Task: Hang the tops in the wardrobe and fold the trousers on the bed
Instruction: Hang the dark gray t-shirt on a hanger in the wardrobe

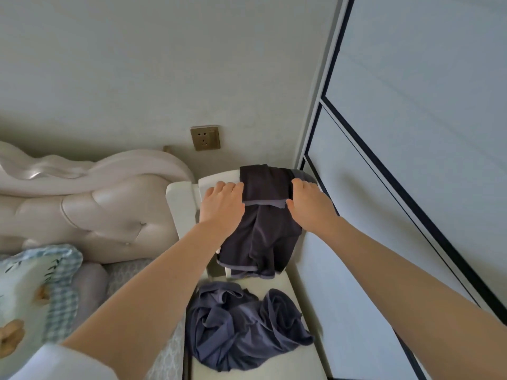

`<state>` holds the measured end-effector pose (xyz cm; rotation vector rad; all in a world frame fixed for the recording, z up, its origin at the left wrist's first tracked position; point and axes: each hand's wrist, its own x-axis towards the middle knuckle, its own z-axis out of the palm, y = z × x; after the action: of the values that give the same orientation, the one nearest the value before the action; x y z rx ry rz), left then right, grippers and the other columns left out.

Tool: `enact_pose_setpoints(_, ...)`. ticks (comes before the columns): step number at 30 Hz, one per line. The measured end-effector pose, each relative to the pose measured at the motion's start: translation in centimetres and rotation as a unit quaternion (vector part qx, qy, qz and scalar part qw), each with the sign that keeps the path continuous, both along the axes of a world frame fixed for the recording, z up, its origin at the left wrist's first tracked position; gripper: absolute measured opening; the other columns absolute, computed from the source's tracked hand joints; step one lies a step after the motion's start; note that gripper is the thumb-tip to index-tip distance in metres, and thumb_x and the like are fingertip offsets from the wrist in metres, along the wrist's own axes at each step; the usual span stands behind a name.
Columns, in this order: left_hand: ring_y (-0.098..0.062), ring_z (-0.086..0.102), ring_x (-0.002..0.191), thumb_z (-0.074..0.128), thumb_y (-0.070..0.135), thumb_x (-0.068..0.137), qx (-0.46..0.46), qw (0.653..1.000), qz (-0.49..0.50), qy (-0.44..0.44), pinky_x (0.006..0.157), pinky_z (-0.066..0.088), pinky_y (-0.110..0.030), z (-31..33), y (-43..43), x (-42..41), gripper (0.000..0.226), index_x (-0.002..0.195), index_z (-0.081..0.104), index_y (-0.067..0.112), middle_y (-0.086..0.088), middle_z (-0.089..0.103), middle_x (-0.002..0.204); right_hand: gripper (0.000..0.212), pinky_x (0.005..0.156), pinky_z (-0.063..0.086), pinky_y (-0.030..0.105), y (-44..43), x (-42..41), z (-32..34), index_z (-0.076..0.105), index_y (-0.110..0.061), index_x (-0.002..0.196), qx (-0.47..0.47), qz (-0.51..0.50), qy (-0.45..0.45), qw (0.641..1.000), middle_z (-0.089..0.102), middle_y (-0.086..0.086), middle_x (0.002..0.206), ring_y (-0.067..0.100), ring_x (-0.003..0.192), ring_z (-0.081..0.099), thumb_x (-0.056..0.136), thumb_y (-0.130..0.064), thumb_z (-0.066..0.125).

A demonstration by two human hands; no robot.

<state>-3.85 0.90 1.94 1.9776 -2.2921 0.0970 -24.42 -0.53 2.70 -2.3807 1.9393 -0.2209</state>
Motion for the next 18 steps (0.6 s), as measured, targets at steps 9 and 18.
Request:
enact_pose_setpoints(9, -0.023, 0.030, 0.144, 0.043, 0.034, 0.103, 0.013, 0.999, -0.033, 0.010, 0.116, 0.026, -0.037, -3.1, -9.9, -2.8, 0.055, 0.153, 0.028, 0.017, -0.004, 0.031, 0.158, 0.069, 0.100, 0.044, 0.046, -10.1, -1.7, -4.8, 0.014, -0.004, 0.150, 0.093, -0.062, -0.034, 0.993, 0.034, 0.021, 0.147, 0.040, 0.130, 0.040, 0.097, -0.024, 0.053)
enact_pose_setpoints(18, -0.022, 0.039, 0.140, 0.048, 0.035, 0.102, 0.039, 0.997, -0.032, 0.059, 0.109, 0.036, -0.032, -4.7, -13.6, -3.0, 0.055, 0.151, 0.035, 0.013, -0.003, 0.039, 0.154, 0.062, 0.100, 0.045, 0.043, -13.8, -2.5, -7.8, 0.026, -0.001, 0.143, 0.099, -0.078, -0.002, 0.992, 0.041, 0.023, 0.138, 0.039, 0.122, 0.048, 0.093, -0.015, 0.059)
